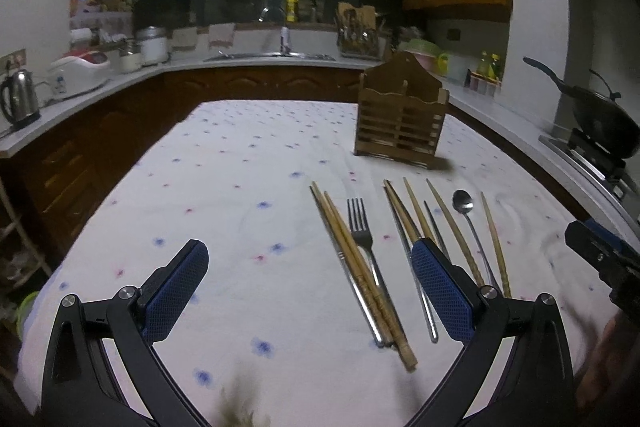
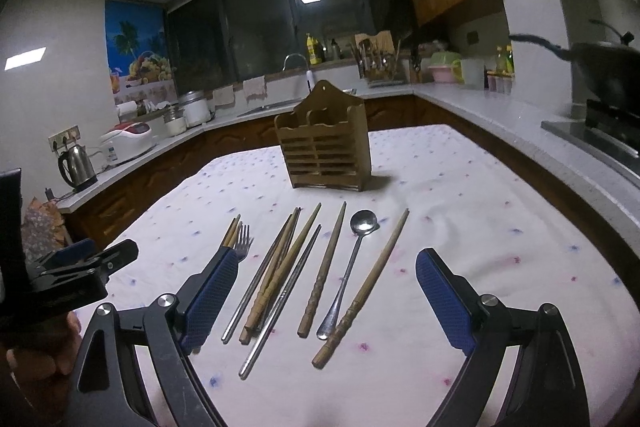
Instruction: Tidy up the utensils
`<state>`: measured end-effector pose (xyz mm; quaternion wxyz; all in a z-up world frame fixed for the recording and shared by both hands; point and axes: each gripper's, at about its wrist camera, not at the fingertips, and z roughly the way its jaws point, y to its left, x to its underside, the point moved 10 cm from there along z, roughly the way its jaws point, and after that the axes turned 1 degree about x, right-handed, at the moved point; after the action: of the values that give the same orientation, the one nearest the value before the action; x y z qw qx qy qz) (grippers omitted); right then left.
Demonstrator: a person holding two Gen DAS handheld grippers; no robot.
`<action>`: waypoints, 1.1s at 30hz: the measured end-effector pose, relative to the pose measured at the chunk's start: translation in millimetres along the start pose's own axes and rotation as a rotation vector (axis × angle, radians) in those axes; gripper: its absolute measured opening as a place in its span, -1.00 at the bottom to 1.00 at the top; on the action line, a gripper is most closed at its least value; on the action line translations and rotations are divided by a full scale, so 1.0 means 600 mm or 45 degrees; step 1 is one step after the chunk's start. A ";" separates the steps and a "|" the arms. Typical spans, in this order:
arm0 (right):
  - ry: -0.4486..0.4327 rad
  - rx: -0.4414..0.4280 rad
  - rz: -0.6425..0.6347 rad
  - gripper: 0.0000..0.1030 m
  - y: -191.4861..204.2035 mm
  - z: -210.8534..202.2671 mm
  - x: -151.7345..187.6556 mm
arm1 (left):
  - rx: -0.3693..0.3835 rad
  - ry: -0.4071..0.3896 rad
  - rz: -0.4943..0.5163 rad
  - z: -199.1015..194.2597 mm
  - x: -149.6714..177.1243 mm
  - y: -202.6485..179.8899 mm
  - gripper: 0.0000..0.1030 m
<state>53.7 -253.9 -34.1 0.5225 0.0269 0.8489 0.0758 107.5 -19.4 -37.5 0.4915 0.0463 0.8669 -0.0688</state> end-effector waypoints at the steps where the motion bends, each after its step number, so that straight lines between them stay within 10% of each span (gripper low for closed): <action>1: 0.011 -0.008 0.009 0.78 -0.003 0.004 -0.001 | 0.011 0.005 0.001 0.006 -0.003 -0.001 1.00; 15: 0.196 -0.088 0.083 0.71 -0.042 0.103 -0.023 | 0.136 0.115 0.128 0.110 -0.051 -0.028 0.79; 33: 0.552 -0.143 0.129 -0.20 -0.100 0.291 -0.002 | 0.374 0.448 0.307 0.274 -0.031 -0.079 -0.04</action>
<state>211.9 -295.8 -119.7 0.3241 0.0236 0.9333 0.1530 248.9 -93.6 -101.3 0.3257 0.2315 0.9080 -0.1258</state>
